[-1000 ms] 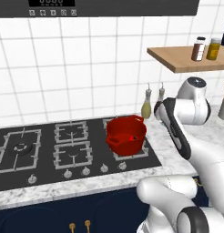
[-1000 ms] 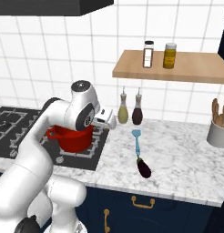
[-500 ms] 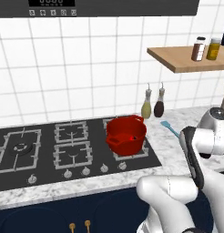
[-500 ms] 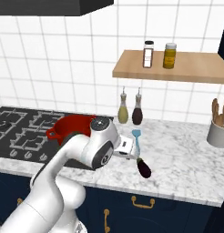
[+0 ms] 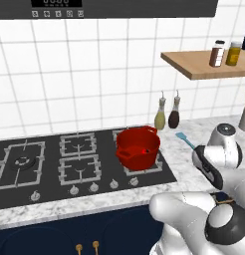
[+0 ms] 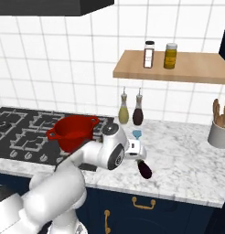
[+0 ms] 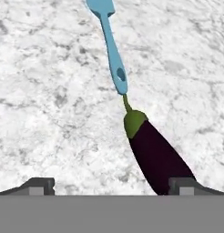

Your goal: Put the eggplant and tomato in the pot. Retrieve the spatula and lightly stir the vegetables in the pot.

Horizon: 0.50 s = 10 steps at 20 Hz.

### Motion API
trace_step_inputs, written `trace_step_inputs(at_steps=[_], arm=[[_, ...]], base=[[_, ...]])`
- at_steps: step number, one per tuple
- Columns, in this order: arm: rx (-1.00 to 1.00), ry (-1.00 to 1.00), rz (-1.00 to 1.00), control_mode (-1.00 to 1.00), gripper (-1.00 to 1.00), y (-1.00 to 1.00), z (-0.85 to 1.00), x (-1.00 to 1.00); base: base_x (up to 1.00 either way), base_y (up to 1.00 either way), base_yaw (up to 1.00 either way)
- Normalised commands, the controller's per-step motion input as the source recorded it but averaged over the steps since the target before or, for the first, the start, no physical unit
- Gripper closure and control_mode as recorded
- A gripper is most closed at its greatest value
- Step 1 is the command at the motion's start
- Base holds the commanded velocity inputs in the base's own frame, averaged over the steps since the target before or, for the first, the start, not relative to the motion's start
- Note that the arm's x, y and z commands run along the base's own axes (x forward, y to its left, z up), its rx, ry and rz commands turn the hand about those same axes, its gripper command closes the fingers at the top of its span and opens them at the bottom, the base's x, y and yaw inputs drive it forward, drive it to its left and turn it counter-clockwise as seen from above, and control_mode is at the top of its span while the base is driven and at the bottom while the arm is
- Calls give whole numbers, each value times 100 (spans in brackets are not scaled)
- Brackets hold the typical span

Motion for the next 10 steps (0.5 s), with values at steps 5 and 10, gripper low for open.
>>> trace_step_inputs(at_steps=[5,10], arm=[[0,23,1,-100,-100,-45,-20,30],[0,12,1,-100,-100,-27,-53,1]], base=[[0,0,0],[0,0,0]])
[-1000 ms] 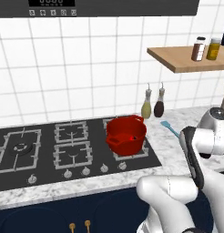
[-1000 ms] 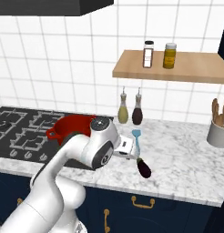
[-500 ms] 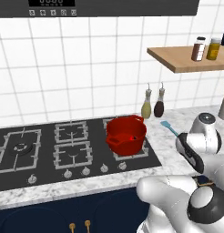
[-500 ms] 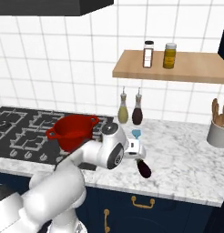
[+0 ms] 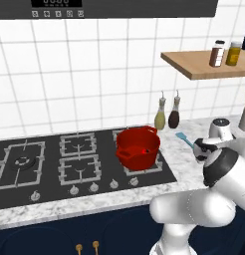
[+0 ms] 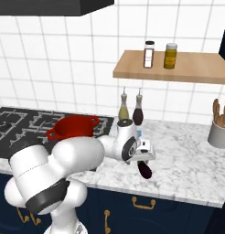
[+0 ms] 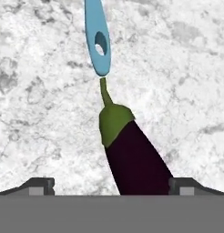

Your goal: Put the eggplant and tomato in the pot. Retrieve the spatula and lightly stir the vegetables in the pot.

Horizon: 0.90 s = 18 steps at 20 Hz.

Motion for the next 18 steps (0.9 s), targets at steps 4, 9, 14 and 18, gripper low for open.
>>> trace_step_inputs(at_steps=[4,9,14,18], arm=[[0,0,7,-100,-100,-6,-35,34],[0,0,12,-100,-100,-6,-22,40],[0,7,9,-100,100,-1,-43,3],[0,8,0,-100,100,0,-19,0]], base=[[0,0,0],[0,0,0],[0,0,0],[0,0,0]])
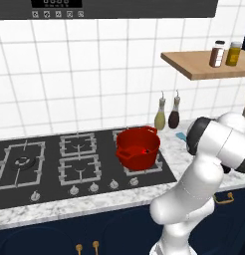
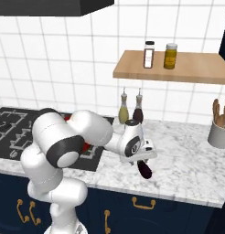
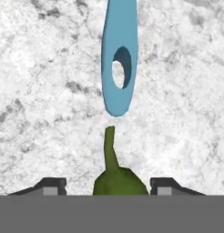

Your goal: Put the eggplant and tomato in the pot. Retrieve the spatula and lightly stir the vegetables in the pot.

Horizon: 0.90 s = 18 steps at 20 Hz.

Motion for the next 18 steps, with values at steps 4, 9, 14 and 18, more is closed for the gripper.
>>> trace_step_inputs(at_steps=[4,9,14,18], arm=[[6,4,0,-100,100,0,-18,-27],[0,-23,0,-100,100,13,71,-90],[1,-29,1,-100,100,80,99,-57],[1,-23,7,-100,100,100,91,-17]], base=[[0,0,0],[0,0,0],[0,0,0],[0,0,0]])
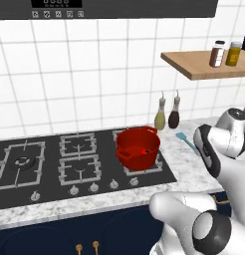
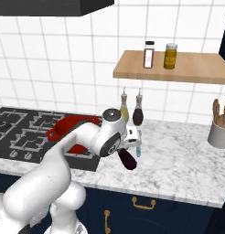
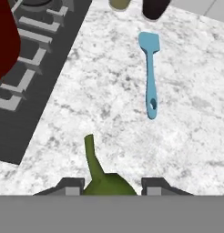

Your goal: Put the eggplant and tomato in the pot. Retrieve the spatula and lightly stir the vegetables in the pot.

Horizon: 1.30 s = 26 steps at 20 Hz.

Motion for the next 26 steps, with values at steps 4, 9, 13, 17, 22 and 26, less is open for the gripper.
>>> trace_step_inputs(at_steps=[4,9,13,17,22,26], arm=[[1,-19,5,-100,100,100,100,-7],[13,-7,9,-100,100,95,100,0],[14,-1,8,-100,100,92,99,8],[15,-5,10,-100,100,76,67,41],[12,-1,8,-100,100,77,4,85],[3,2,4,-100,100,61,-56,85]], base=[[0,0,0],[0,0,0],[0,0,0],[0,0,0],[0,0,0],[0,0,0]])
